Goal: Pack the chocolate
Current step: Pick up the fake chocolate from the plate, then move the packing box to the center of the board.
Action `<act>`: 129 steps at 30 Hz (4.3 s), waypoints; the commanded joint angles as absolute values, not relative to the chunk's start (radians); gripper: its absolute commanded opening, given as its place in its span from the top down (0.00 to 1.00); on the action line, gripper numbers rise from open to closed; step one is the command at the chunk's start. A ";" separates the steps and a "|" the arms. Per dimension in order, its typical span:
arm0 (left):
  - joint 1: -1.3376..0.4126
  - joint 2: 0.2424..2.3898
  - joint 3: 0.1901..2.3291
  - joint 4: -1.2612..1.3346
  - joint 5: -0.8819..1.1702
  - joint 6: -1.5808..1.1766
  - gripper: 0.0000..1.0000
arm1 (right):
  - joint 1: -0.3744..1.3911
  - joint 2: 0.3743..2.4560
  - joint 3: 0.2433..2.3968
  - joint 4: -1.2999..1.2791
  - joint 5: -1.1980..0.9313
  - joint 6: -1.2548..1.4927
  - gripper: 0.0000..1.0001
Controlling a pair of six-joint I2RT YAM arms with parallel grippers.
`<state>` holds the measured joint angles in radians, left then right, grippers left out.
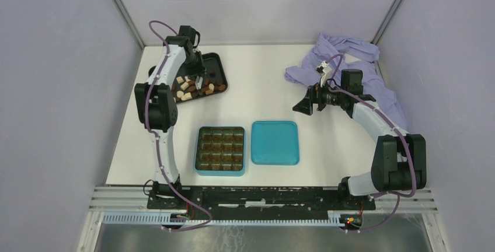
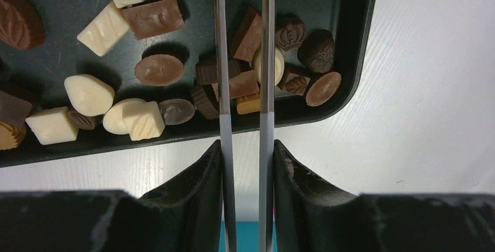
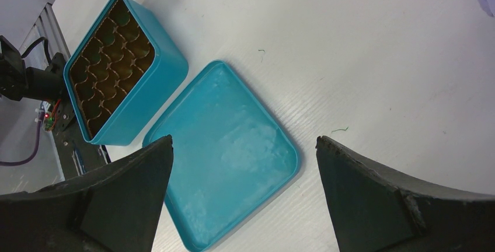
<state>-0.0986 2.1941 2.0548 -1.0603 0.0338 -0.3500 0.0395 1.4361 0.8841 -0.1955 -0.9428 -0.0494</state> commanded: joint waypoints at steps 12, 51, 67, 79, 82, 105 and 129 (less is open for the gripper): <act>-0.103 2.108 2.116 -1.036 0.014 -0.333 0.93 | 0.045 1.405 0.884 -0.151 -0.965 -0.045 0.02; -0.142 0.983 1.209 -0.966 0.235 -0.439 0.97 | 0.763 1.641 1.163 -0.294 -0.544 -0.561 0.06; -0.142 0.893 1.167 -0.989 0.222 -0.476 0.97 | 0.880 1.891 1.328 -0.260 -0.252 -0.491 0.41; -0.141 0.880 1.132 -0.959 0.257 -0.470 0.96 | 0.878 1.916 1.350 -0.199 -0.060 -0.491 0.72; -0.141 0.876 1.111 -0.933 0.288 -0.469 0.96 | 0.861 1.919 1.359 -0.183 -0.021 -0.497 0.74; -0.170 0.925 0.979 -0.787 0.354 -0.506 0.96 | 0.657 1.913 1.492 -0.264 -0.291 -0.432 0.33; -0.357 1.205 1.088 -0.720 0.003 -0.464 0.94 | 0.435 1.520 1.062 -0.190 -0.704 -0.381 0.09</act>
